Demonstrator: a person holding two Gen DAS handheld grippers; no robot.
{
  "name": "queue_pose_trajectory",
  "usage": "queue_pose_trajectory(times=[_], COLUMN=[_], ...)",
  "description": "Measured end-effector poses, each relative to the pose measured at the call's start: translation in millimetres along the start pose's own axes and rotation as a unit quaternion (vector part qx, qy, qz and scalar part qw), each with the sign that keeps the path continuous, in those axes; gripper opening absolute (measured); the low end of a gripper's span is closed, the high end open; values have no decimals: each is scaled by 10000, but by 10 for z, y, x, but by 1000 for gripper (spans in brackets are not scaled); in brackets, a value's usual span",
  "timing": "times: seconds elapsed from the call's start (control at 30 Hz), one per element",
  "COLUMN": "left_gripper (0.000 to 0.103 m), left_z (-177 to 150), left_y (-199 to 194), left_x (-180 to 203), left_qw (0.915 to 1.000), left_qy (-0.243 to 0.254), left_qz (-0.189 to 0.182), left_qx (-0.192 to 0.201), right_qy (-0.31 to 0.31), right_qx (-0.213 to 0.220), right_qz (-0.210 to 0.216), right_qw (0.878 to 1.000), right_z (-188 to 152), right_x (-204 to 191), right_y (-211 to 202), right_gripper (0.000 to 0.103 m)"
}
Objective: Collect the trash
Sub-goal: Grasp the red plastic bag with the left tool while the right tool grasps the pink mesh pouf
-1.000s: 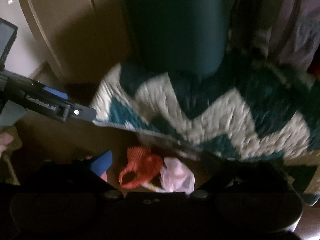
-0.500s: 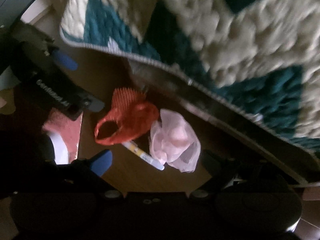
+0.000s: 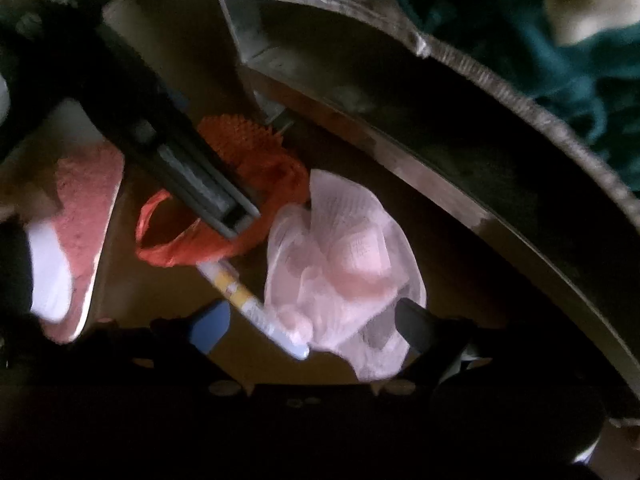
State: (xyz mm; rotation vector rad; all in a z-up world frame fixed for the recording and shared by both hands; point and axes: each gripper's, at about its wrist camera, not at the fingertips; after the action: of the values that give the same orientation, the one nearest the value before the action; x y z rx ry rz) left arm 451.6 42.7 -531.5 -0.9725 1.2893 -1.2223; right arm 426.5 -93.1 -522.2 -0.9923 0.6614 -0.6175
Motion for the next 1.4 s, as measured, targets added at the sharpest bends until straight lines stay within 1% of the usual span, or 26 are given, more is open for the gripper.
queue_pose_trajectory(times=[0.1, 0.2, 0.3, 0.37, 0.4, 0.43, 0.47, 0.5, 0.53, 0.57, 0.63, 0.67, 0.73, 0.87, 0.97, 1.13, 1.23, 1.27, 1.4], left_gripper=[101, 101, 100, 91, 79, 71, 70, 67, 60, 57, 49, 47, 42, 41, 41, 41, 41, 41, 41], left_z=[36, 43, 38, 37, 24, 17, 20, 19, 36, 25, 20, 16, 3, -26, -58, -168, -304, -297, -442], left_y=[210, 337, 387, 400, 395, 400, 394, 386, 375, 367, 330, 312, 274, 158, -27, -545, -942, -1070, -1687], left_x=[-45, -56, -60, -42, -27, -21, -15, -10, -6, -10, -5, -9, -36, -50, -70, -79, -117, -122, -146], left_qw=[9991, 9987, 9988, 9991, 9991, 9991, 9990, 9990, 9990, 9991, 9992, 9992, 9990, 9992, 9994, 9998, 9995, 9994, 9983], left_qy=[-310, -403, -421, -367, -346, -344, -351, -359, -355, -334, -284, -288, -306, -224, -175, -28, 95, 129, 242], left_qz=[-158, -113, -78, -62, -36, -6, 25, 40, 54, 65, 117, 105, 79, 124, 56, -124, -287, -321, -436], left_qx=[-256, -301, -241, -226, -236, -263, -280, -274, -269, -257, -257, -269, -313, -319, -285, -130, -33, 4, 312], right_qy=[191, 219, 396, 497, 509, 527, 544, 559, 567, 578, 632, 657, 689, 798, 880, 1010, 1036, 1040, 1004], right_qx=[-68, -107, -89, -84, -85, -77, -65, -48, -28, -13, 15, 34, 48, 45, 66, 152, 365, 464, 913], right_qz=[-20, -45, -24, -32, -48, -43, -22, -15, -12, -16, -21, -14, -48, -179, -230, -198, -160, -134, -107], right_qw=[9998, 9997, 9992, 9987, 9987, 9986, 9985, 9984, 9984, 9983, 9980, 9978, 9976, 9966, 9958, 9946, 9938, 9934, 9907], right_z=[40, 47, 49, 48, 45, 40, 30, 25, 20, 19, 12, 11, 31, 19, -7, -3, -3, -3, 20], right_x=[71, 101, 172, 205, 218, 233, 247, 258, 273, 277, 282, 291, 267, 246, 208, 87, -51, -108, -359], right_y=[190, 319, 393, 399, 402, 398, 391, 380, 362, 351, 313, 286, 235, 59, -154, -667, -1070, -1225, -1844], right_gripper=[84, 82, 74, 68, 63, 57, 55, 50, 44, 41, 31, 28, 21, 14, 12, 10, 10, 10, 9])
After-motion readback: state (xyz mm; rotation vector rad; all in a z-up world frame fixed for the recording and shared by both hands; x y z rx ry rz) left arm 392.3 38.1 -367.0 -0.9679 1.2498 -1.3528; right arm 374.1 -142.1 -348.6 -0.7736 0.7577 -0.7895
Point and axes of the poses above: each gripper's, at about its wrist camera, not at the fingertips, and y roughly the way its jaws point, x to its right, z to its top, and after that the axes turned 8 degrees about z, right-handed
